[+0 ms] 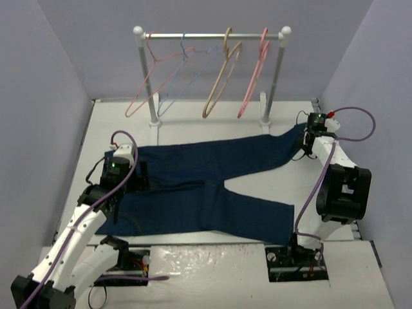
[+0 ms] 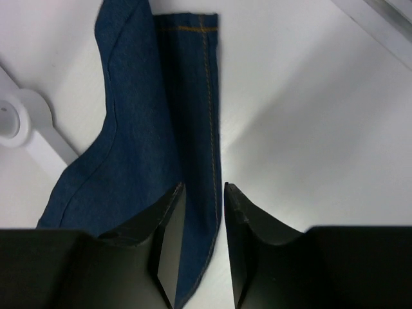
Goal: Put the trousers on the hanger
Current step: Flatten out the trousers at the center of the board.
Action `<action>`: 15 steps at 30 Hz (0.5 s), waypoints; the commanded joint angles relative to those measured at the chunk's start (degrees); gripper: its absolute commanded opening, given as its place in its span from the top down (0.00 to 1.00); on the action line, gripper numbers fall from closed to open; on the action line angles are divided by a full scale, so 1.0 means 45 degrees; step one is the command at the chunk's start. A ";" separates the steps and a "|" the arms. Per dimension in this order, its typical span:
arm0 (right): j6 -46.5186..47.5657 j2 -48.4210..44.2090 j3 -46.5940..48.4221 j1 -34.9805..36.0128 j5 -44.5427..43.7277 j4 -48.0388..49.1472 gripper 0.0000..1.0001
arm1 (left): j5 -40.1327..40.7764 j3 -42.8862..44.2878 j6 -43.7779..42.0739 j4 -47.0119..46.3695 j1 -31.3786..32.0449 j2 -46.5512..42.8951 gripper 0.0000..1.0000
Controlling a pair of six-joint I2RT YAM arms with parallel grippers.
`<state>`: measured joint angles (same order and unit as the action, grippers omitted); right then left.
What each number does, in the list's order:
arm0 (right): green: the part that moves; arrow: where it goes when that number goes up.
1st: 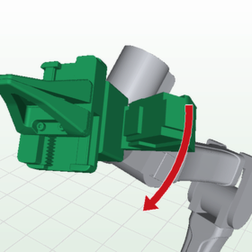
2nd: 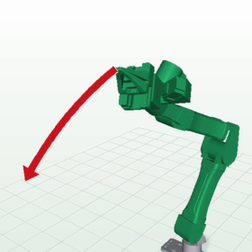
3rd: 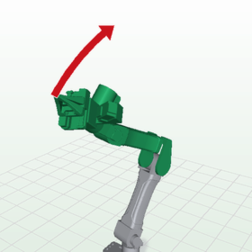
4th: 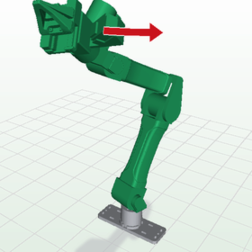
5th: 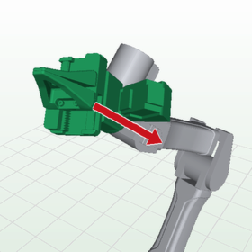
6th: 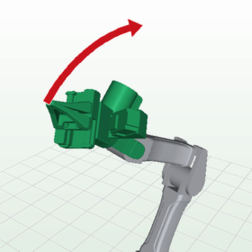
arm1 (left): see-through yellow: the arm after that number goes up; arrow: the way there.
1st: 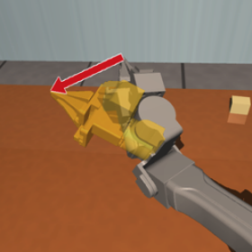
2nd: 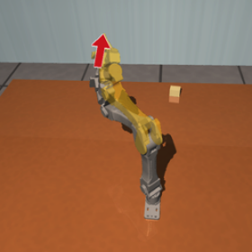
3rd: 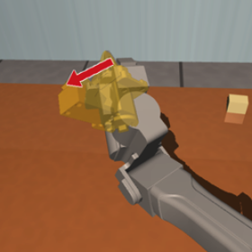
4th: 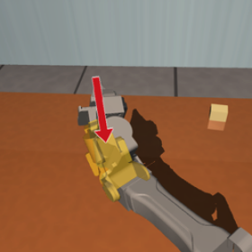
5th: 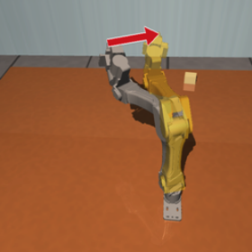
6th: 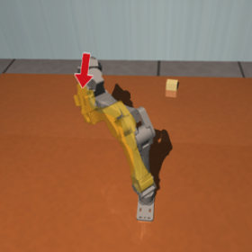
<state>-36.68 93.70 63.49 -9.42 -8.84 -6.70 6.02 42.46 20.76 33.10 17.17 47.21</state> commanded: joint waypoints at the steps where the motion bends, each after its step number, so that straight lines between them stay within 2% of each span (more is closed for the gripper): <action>1: 0.0787 0.1729 0.1806 -0.0334 0.0218 0.1611 0.79 | 0.0805 0.0265 -0.0486 -0.0565 -0.0065 -0.0087 0.18; 5: 0.1103 0.3177 0.2879 -0.0595 0.0389 0.2359 0.95 | 0.0691 0.0210 -0.0513 -0.0512 -0.0046 -0.0113 0.18; 7: 0.1037 0.3488 0.3110 -0.0649 0.0416 0.2643 0.99 | 0.0678 0.0197 -0.0513 -0.0566 -0.0046 -0.0086 0.18; 15: 0.0711 0.4734 0.3497 -0.0875 0.1244 0.3435 1.00 | 0.0612 0.0233 -0.0543 -0.0612 -0.0065 0.0169 0.18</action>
<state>-32.97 113.52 76.38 -12.95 -5.54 3.65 7.82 42.46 19.44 32.82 17.17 47.63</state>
